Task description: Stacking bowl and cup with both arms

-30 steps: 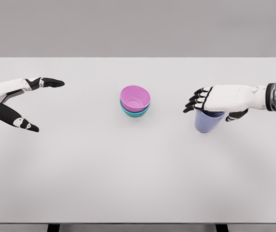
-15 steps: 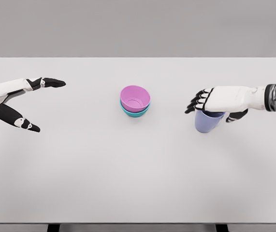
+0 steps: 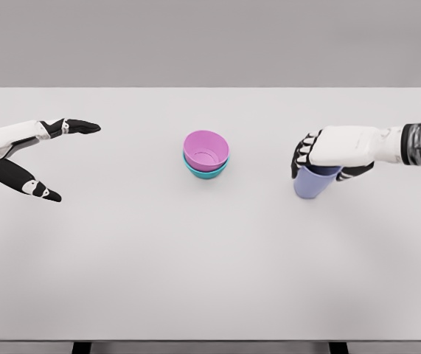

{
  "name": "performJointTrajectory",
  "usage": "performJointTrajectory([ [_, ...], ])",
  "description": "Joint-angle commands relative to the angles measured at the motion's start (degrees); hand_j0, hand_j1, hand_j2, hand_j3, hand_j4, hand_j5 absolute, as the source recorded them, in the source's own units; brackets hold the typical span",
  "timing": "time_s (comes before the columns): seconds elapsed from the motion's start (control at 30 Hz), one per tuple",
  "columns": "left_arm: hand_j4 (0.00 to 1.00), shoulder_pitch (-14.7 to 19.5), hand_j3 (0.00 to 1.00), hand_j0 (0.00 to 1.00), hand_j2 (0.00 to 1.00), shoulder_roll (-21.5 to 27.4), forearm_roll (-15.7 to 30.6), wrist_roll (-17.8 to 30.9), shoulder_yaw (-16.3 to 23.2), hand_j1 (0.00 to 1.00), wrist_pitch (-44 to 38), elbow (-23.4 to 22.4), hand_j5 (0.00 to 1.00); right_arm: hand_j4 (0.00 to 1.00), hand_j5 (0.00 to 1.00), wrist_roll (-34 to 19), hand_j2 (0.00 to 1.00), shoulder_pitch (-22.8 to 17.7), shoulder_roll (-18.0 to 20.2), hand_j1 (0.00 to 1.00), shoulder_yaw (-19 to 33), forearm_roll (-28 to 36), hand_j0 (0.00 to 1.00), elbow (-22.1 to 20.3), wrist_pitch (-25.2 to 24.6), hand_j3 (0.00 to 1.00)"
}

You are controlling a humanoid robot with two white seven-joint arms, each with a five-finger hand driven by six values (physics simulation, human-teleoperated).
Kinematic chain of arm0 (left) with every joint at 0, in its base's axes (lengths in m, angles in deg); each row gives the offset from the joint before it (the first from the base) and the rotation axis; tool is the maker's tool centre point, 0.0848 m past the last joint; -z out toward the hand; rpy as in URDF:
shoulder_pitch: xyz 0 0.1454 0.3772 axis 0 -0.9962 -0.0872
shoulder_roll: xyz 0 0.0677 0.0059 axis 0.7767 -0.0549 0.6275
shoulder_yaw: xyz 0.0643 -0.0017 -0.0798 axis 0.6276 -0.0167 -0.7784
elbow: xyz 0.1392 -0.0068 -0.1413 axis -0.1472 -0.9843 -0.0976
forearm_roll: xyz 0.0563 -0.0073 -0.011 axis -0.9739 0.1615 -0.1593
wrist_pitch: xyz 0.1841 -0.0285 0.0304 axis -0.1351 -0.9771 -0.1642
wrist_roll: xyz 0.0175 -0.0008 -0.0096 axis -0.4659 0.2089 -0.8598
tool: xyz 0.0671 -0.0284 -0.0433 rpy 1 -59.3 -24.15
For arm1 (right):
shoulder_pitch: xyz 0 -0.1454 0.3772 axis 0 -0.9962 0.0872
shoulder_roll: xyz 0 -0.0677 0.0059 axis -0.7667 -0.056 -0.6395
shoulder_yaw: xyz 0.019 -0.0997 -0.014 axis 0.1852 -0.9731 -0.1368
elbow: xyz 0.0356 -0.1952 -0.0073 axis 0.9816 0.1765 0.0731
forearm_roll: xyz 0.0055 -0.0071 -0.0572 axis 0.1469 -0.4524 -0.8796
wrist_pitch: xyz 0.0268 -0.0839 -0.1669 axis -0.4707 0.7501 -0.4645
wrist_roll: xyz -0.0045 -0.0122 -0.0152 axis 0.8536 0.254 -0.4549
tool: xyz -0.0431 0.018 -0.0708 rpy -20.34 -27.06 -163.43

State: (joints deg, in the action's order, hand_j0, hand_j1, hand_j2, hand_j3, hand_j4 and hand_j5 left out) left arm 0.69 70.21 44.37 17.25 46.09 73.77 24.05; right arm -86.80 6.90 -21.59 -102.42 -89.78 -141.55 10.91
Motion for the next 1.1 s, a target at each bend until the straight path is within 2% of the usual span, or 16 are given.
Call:
performJointTrajectory([
  [0.0,1.0,0.0,1.0,1.0,1.0,0.0,0.4,0.0,-0.1,1.0,-0.1,0.0,1.0,0.63,0.63,0.0,0.63,0.0,-0.1,0.63,0.3,0.5,0.63,0.0,-0.1,0.63],
  [0.1,1.0,0.0,1.0,1.0,1.0,0.0,0.5,0.0,-0.1,1.0,-0.1,0.0,1.0,0.59,0.59,0.0,0.59,0.8,-1.2,0.59,0.3,0.5,0.59,0.0,-0.1,0.59],
  [0.27,1.0,0.0,1.0,1.0,1.0,0.0,0.5,0.0,-0.1,1.0,-0.1,0.0,1.0,0.59,0.59,0.0,0.59,1.5,-2.2,0.59,1.3,0.7,0.59,0.3,-0.1,0.59],
  [0.57,1.0,0.0,1.0,1.0,1.0,0.0,0.5,0.0,-0.1,1.0,-0.1,0.0,1.0,0.6,0.6,0.0,0.6,1.9,-4.8,0.6,5.9,0.8,0.6,0.1,-0.1,0.6],
  [1.07,1.0,0.0,1.0,1.0,1.0,0.0,0.4,0.0,-0.1,1.0,-0.1,0.0,1.0,0.59,0.59,0.0,0.59,6.5,-13.0,0.59,6.0,0.6,0.59,0.5,-0.1,0.59],
])
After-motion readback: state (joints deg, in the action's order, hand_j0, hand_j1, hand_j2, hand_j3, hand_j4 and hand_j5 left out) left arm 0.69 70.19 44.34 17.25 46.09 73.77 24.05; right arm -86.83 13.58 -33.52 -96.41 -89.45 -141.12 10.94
